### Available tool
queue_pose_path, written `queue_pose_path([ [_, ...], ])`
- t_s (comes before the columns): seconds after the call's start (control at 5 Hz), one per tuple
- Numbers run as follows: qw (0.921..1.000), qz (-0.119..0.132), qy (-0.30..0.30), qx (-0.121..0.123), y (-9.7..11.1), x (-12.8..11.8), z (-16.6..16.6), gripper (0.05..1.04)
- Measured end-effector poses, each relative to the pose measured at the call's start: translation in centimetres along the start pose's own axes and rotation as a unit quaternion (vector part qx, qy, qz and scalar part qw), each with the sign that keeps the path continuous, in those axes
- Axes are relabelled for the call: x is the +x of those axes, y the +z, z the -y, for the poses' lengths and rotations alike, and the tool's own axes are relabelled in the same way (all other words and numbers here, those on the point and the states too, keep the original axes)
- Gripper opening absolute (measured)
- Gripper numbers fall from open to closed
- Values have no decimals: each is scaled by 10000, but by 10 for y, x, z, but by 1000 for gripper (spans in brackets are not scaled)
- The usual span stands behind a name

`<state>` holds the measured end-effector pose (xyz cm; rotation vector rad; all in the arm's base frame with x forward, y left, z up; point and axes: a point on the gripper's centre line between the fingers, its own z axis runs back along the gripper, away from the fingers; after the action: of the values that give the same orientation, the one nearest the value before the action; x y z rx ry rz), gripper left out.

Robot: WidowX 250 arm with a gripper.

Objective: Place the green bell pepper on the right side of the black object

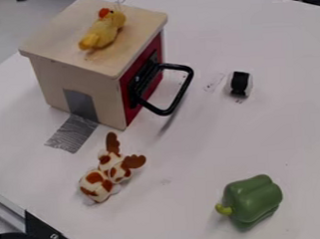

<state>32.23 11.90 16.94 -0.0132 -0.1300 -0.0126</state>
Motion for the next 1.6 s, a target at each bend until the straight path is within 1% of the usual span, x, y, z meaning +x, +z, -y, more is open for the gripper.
queue_pose_path([
  [0.2,9999,-153,12,-72,-10,-2,1,999],
  [0.4,9990,-197,-348,-201,-3,12,22,999],
  [0.6,9948,-38,-987,-240,14,31,63,999],
  [0.8,9886,133,-1463,-332,22,42,99,999],
  [1.0,9768,25,-2108,-366,8,44,146,999],
  [1.2,9664,-392,-2518,-340,-18,21,189,999],
  [1.4,9604,-707,-2686,-226,-42,-7,227,999],
  [1.6,9548,-874,-2842,-79,-50,-42,251,999],
])
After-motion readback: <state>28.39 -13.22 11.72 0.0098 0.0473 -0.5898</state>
